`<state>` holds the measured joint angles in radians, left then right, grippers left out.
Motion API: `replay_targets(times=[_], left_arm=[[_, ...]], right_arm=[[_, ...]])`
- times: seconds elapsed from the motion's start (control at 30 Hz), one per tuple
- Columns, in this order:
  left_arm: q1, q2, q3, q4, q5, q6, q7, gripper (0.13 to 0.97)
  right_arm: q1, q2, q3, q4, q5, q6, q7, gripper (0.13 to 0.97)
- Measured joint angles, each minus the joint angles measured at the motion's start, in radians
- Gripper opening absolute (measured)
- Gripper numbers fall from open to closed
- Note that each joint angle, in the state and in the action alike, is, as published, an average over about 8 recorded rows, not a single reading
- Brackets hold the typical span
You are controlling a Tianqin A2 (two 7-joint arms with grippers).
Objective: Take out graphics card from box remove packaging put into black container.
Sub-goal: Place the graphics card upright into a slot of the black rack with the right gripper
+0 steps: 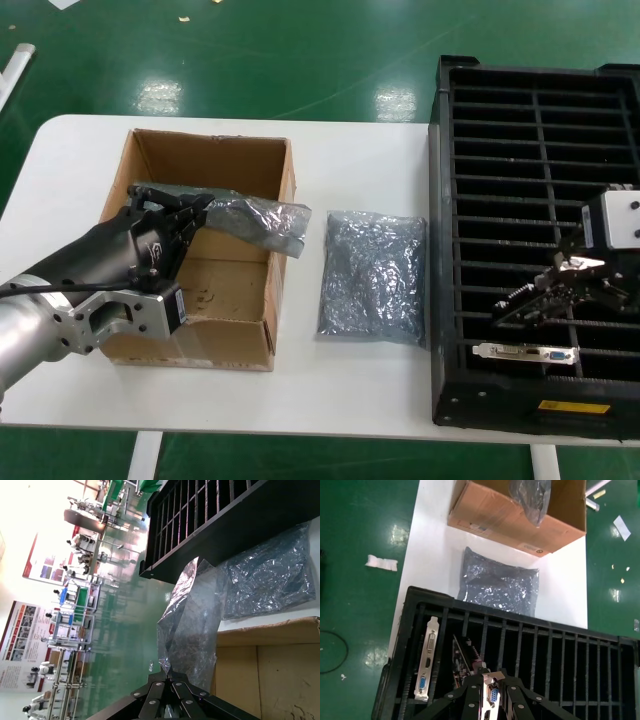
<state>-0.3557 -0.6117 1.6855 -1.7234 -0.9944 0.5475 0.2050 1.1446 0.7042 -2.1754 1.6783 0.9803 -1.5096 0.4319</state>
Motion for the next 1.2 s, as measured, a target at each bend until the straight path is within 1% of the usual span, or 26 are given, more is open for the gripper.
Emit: replay_targets(times=[0.5, 1.2], left_arm=[[0.000, 0.000, 0.000, 0.000, 0.000, 0.000, 0.000, 0.138], [0.000, 0.000, 0.000, 0.000, 0.000, 0.000, 0.000, 0.138]], right_arm=[[-0.013, -0.014, -0.013, -0.040, -0.038, 0.025, 0.002, 0.183], [-0.013, -0.018, -0.001, -0.054, -0.070, 0.049, 0.026, 0.183]])
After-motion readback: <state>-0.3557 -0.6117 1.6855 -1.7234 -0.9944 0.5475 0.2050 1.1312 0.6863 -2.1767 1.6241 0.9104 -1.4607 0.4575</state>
